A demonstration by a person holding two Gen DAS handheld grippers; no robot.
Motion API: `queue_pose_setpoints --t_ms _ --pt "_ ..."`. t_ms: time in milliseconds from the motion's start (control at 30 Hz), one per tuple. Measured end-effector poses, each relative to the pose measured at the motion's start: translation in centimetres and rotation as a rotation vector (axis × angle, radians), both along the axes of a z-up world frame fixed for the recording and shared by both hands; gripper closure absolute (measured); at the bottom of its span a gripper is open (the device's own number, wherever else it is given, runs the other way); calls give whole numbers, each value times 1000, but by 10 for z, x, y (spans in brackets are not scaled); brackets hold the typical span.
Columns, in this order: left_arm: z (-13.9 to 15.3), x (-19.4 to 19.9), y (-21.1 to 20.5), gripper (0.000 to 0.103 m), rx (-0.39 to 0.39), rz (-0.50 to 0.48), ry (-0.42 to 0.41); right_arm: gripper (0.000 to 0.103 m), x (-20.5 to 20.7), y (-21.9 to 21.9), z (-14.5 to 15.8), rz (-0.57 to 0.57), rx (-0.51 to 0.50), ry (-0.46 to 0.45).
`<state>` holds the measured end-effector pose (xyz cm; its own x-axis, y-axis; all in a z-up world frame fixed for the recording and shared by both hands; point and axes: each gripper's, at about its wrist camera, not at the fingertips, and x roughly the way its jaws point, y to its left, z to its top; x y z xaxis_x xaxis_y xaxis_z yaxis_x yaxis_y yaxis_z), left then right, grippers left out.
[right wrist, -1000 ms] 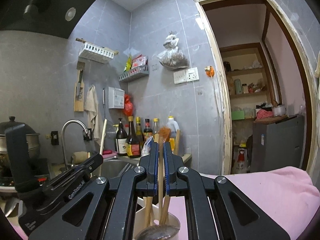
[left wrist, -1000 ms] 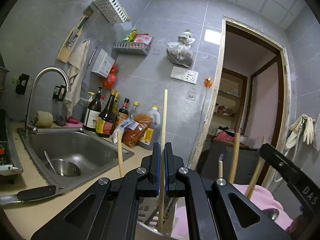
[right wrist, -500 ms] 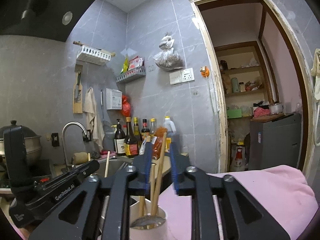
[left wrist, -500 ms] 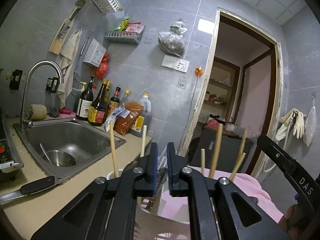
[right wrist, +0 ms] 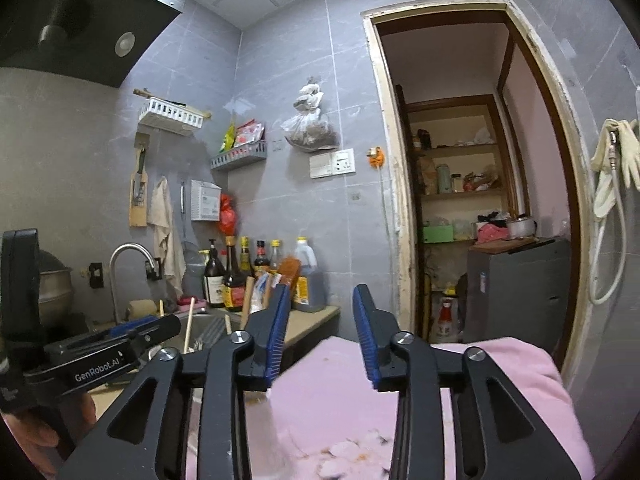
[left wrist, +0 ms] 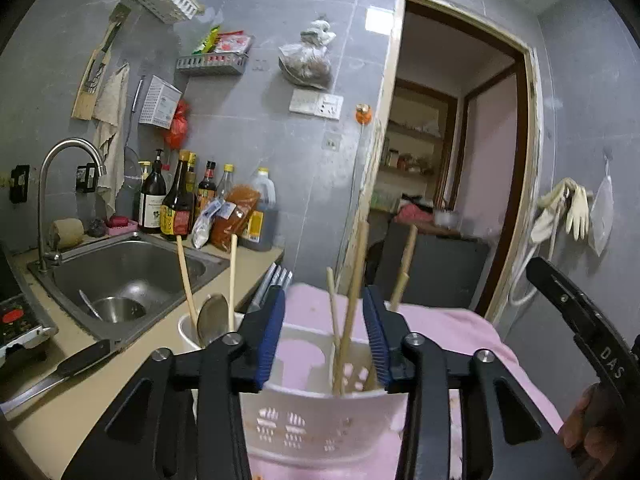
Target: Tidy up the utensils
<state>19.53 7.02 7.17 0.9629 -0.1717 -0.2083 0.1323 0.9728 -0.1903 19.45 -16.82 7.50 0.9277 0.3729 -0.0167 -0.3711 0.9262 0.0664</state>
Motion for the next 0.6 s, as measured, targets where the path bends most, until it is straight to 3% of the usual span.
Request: queue_pose_setpoints --t_ms 200,333,400,600 --pt "-4 -12 -18 50 12 -39 60 51 -25 -23 -4 -24 -35 20" --pt "-7 -22 -27 35 16 -61 72 44 -43 -42 -8 -58 -39 38" --pt "-9 -28 -32 28 18 -79 81 35 -48 -49 -9 -71 -30 51" --pt "-13 -47 -48 10 51 -118 83 27 -63 -72 -15 -122 -8 83"
